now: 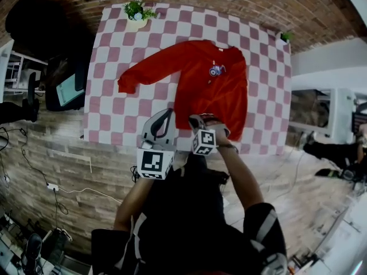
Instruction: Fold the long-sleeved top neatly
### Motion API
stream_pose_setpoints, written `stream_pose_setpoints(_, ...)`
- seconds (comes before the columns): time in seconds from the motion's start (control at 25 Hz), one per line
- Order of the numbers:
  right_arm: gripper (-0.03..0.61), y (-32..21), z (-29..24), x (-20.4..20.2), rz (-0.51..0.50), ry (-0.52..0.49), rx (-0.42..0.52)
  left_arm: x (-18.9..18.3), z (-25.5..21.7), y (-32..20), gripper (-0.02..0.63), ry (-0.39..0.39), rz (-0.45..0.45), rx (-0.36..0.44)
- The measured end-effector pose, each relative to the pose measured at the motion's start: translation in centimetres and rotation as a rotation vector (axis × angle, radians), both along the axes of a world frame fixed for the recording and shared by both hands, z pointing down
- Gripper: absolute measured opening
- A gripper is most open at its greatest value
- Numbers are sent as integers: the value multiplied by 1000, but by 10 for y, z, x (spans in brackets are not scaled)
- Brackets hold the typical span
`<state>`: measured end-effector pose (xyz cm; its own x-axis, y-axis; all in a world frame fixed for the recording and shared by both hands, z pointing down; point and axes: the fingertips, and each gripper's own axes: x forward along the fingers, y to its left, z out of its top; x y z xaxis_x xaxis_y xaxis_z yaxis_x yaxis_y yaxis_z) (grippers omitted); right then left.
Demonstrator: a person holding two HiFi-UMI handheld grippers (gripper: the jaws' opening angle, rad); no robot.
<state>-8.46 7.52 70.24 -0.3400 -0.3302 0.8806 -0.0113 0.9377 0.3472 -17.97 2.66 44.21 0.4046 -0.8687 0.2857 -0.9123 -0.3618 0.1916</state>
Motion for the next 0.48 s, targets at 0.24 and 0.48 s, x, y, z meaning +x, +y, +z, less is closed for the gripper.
stream_pose_setpoints(0.24, 23, -2, 12, -3, 56, -33, -13, -3, 8, 4, 11, 4, 5, -15)
stream_pose_setpoints(0.48, 25, 1, 19, -7, 86, -58, -52, -4, 11, 5, 11, -6, 17, -8)
